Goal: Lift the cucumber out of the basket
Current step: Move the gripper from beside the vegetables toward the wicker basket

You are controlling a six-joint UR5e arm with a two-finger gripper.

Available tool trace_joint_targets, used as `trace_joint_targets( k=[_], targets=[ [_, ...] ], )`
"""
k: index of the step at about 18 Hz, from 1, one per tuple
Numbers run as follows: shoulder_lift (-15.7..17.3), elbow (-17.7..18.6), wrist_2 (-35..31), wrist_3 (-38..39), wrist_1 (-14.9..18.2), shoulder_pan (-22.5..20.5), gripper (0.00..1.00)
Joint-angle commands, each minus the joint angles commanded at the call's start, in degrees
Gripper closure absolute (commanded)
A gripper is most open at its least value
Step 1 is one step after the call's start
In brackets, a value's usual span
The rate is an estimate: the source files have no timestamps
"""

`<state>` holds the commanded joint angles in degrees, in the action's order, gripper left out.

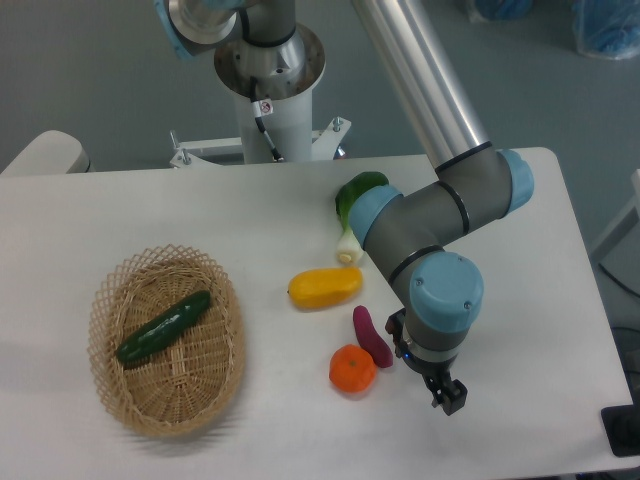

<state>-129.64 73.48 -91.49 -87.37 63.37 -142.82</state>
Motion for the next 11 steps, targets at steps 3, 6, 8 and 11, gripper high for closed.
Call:
trace_joint_targets(
  k=[3, 6, 8, 11],
  targets=[
    [0.2, 0.3, 0.0, 0.1, 0.1, 0.4, 0.0],
    [0.3, 0.3, 0.0, 0.5, 0.1, 1.0, 0.0],
    [0.2, 0.4, -0.1, 1.8, 0.1, 1.5, 0.0],
    [0.3, 0.4, -0.2, 3.4, 0.2, 2.1, 0.0]
  ],
)
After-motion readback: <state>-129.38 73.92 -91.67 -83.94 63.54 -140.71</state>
